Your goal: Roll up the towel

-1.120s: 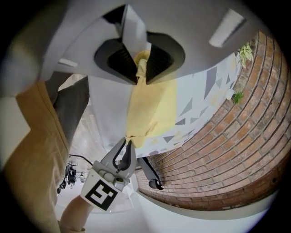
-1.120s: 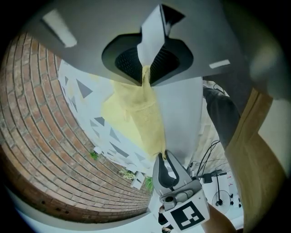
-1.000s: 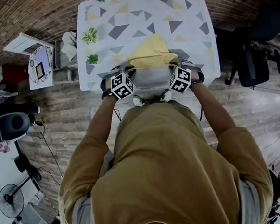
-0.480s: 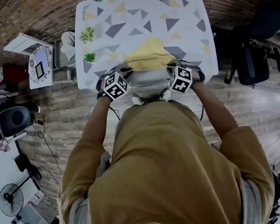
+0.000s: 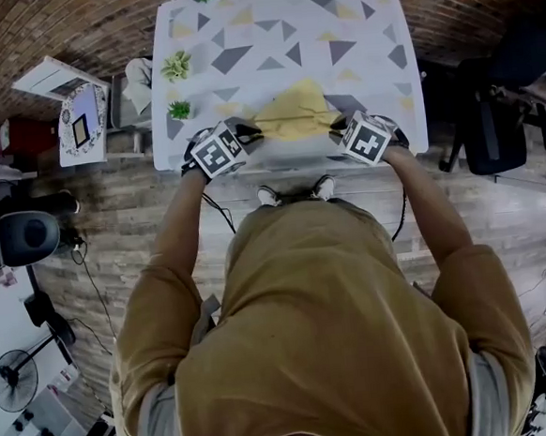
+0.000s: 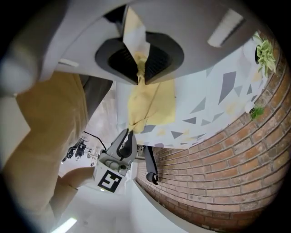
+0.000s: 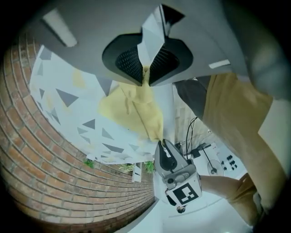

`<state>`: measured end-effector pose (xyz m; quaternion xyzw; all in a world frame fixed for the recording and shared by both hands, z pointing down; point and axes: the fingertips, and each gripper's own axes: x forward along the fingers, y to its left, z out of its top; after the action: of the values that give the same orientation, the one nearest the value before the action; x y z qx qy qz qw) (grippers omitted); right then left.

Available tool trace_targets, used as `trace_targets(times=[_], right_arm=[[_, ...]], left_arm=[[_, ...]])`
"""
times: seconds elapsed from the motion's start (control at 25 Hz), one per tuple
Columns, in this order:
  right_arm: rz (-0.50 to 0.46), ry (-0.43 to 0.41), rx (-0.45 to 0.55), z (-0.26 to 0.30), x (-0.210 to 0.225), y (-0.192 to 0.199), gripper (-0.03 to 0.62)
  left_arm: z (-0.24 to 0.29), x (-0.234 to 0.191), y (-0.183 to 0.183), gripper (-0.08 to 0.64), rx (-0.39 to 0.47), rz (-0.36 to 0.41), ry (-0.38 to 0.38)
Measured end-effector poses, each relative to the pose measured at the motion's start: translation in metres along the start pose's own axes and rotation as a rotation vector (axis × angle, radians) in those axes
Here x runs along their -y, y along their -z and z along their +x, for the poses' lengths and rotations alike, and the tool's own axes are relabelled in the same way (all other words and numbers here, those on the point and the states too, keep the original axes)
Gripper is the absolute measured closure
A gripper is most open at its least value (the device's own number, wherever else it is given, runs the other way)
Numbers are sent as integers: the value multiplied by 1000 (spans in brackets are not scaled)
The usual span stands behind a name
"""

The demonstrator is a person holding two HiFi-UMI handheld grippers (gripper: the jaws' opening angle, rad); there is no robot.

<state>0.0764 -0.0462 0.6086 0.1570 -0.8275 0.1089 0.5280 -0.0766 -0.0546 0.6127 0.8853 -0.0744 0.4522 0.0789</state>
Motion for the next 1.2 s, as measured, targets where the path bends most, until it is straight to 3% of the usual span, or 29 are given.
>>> trace_targets(times=[0.16,0.52,0.88,1.2], right_arm=[[63,-46,16,-2,13,-3,541],[147,-59,29,-6,45,-9,540],[235,-75,36,-1,74,-8,540],[217,-44,18,10,85,-4,540]], left_arm=[[0,-19,-3,453,27,-46,14],[0,-47,-6,453,53,-149,44],[5,-77,-6,453,67,-247,0],[8,-83,-2,453,69,-266,-51]])
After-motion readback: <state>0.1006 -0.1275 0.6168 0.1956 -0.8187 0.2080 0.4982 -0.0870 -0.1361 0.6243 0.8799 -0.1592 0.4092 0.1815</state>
